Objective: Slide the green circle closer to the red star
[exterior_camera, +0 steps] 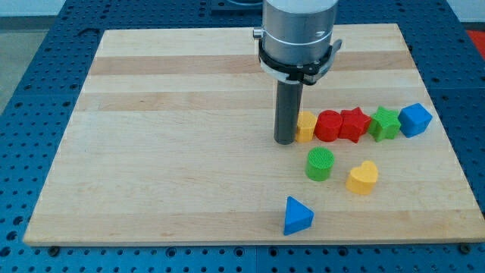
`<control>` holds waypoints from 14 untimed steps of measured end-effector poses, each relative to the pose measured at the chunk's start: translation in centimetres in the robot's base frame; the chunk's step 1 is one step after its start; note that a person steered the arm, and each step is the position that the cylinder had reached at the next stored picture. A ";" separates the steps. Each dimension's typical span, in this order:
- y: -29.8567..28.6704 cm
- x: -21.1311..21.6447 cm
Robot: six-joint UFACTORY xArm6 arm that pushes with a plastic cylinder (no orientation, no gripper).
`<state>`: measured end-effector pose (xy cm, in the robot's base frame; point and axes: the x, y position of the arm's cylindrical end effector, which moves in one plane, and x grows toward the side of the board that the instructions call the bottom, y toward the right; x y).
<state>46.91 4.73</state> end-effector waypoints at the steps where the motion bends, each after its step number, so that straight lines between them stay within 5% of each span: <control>1: -0.5 1.9; 3: 2.4 7.0; 7: 7.1 9.0; 14: 7.6 5.9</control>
<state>52.82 12.34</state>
